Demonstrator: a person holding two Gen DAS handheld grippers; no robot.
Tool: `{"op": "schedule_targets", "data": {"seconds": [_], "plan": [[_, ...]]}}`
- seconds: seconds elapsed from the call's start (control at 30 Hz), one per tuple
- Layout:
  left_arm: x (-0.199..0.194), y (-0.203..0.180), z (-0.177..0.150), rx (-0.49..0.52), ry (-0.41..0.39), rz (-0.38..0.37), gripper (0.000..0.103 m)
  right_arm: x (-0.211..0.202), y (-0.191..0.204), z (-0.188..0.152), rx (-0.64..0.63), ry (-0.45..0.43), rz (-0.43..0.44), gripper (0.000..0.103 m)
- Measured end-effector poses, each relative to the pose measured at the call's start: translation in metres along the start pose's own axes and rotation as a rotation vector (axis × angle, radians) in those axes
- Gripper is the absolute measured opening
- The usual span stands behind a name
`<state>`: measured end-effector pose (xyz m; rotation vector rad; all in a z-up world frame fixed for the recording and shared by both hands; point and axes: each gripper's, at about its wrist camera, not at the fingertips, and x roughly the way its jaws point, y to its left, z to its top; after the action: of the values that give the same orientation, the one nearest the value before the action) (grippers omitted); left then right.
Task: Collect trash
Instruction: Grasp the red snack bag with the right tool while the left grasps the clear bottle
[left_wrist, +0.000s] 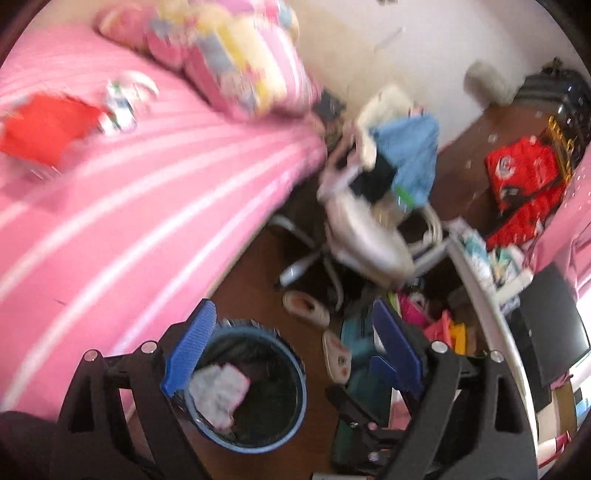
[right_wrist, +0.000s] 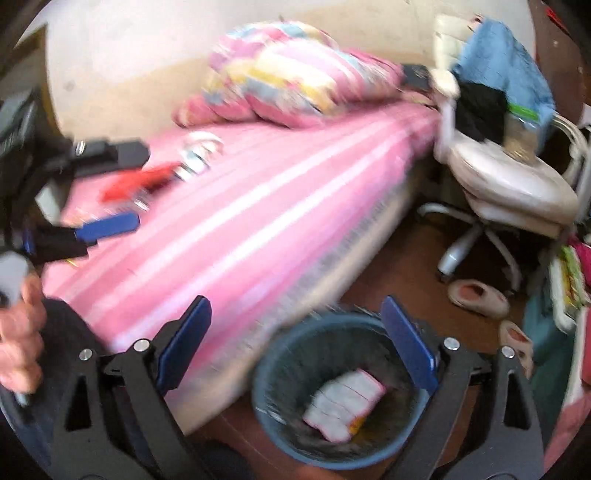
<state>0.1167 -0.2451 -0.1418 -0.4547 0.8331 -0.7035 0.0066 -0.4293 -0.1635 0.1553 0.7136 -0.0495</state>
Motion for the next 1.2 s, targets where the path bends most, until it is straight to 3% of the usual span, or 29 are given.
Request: {"op": "schedule_targets", "data": {"seconds": [0.1,0.17,0.3,0.53,0.73,0.9,1.2], "plan": [[-0.045,0.012,0.014,-0.020,-0.090,0.023,0.086,-0.001,0.028,0.026,0.002,0.014,0.083,0.093],[-0.075,0.024,0.021,-0.031,-0.143,0.059,0.087,-0.005,0.044,0.040,0.003,-0.023,0.113,0.093],[-0.136,0.059,0.033,-0.049,-0.245,0.185,0.088,-0.003,0.088,0.062,-0.022,-0.054,0.160,0.093],[-0.196,0.138,0.038,-0.082,-0.288,0.387,0.089,0.028,0.177,0.092,-0.122,-0.042,0.217,0.093],[-0.188,0.191,0.037,-0.079,-0.267,0.453,0.089,0.059,0.208,0.111,-0.062,-0.051,0.220,0.093],[-0.154,0.207,0.048,0.018,-0.208,0.514,0.089,0.101,0.219,0.122,-0.001,-0.034,0.246,0.095],[-0.112,0.238,0.067,0.051,-0.127,0.581,0.089,0.172,0.231,0.130,0.016,0.008,0.291,0.095]]}}
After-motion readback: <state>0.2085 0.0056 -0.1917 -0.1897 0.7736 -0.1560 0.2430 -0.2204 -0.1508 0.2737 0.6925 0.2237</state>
